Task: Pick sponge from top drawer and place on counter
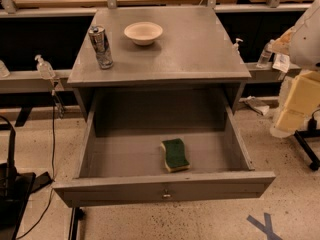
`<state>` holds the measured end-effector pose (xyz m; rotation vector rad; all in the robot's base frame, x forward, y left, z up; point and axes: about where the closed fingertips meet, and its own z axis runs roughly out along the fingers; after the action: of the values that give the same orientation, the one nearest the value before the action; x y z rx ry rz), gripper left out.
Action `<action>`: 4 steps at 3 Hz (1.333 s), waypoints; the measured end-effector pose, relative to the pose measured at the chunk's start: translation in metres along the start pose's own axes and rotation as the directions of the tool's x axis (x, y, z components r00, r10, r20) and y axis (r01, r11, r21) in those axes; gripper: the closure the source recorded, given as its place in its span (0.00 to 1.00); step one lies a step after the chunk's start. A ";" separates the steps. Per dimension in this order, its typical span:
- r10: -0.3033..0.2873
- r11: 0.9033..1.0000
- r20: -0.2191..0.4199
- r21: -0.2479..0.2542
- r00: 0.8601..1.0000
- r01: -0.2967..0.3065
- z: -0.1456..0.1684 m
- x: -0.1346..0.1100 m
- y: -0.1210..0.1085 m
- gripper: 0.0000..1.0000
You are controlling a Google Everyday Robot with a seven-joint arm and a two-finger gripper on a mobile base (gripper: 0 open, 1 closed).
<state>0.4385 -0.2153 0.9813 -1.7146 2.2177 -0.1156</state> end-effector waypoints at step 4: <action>0.060 0.982 0.287 -0.190 0.956 -0.005 0.190 -0.110 -0.052 0.00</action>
Offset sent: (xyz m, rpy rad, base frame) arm 0.1231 0.0728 -0.0734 0.2738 0.1079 0.0469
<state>0.5695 -0.0982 0.8401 -1.6622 2.0885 0.3445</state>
